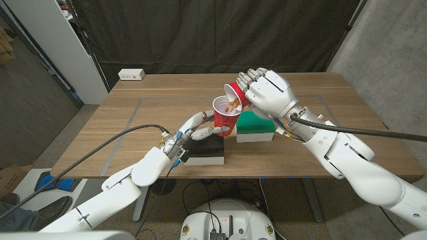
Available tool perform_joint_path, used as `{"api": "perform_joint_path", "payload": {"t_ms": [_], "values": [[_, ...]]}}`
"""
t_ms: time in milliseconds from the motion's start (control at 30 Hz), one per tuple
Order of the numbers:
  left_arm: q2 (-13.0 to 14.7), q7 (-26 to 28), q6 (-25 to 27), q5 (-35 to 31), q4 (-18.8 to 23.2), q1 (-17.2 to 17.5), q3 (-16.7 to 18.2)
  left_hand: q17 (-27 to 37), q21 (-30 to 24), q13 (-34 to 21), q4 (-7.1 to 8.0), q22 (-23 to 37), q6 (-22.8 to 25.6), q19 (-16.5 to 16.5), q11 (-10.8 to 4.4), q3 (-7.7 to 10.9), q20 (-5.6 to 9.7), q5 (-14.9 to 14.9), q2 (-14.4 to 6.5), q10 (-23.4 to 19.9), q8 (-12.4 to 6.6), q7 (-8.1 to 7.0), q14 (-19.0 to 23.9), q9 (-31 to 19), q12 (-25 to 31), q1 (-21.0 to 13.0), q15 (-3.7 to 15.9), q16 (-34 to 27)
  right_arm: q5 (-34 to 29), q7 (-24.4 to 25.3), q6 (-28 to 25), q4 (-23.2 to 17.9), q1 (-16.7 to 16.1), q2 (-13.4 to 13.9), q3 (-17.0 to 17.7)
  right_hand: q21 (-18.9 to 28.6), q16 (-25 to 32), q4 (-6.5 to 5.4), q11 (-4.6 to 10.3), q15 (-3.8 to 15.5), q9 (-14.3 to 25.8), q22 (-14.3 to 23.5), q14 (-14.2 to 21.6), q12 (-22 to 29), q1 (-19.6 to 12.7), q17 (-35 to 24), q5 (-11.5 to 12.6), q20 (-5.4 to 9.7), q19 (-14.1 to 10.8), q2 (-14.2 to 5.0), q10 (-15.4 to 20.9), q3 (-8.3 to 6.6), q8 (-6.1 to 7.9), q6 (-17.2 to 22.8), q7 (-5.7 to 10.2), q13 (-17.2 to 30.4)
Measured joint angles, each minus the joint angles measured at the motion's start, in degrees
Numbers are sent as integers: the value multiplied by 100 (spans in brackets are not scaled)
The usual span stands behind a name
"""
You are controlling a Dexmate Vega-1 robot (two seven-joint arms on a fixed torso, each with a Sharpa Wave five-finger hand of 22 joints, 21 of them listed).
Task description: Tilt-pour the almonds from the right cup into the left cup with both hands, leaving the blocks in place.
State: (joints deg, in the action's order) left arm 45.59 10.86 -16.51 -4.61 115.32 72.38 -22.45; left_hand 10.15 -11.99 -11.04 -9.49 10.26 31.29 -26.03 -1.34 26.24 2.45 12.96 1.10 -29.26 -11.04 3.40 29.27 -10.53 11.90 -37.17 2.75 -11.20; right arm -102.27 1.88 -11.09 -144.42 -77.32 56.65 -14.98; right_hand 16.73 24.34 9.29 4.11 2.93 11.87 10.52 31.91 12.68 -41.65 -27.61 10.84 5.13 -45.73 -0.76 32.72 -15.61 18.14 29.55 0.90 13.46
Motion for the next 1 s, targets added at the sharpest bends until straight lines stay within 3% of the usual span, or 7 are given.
{"api": "perform_joint_path", "payload": {"t_ms": [433, 1000], "values": [[-38, -29, -45, 48, -30, -19, 10, 0, 0, 0, 17, 0, -1, 0, 0, 17, 0, 0, -6, 0, 0, 1, 0, 1, 0, 6, 0, 0, -882, -246, -8, -114, 103, 33, -151, -43, -62, -28, 41, -17, 0, -2, -77, 0, 0, 0, -1, -1, 42, 0, -41, -28, -45, -59, 63, 27], [-87, -35, -109, 101, -83, -30, 24, 0, 0, 0, 16, 0, -2, -31, -23, 16, 30, 0, -5, -23, 0, 1, 0, 2, 0, 5, 0, 0, -1494, -36, -182, -194, 85, 140, -130, -65, -127, 3, 176, -17, -17, 0, -77, -81, -114, 27, 22, -12, 95, -40, -193, -139, -88, -196, 167, 53]]}}
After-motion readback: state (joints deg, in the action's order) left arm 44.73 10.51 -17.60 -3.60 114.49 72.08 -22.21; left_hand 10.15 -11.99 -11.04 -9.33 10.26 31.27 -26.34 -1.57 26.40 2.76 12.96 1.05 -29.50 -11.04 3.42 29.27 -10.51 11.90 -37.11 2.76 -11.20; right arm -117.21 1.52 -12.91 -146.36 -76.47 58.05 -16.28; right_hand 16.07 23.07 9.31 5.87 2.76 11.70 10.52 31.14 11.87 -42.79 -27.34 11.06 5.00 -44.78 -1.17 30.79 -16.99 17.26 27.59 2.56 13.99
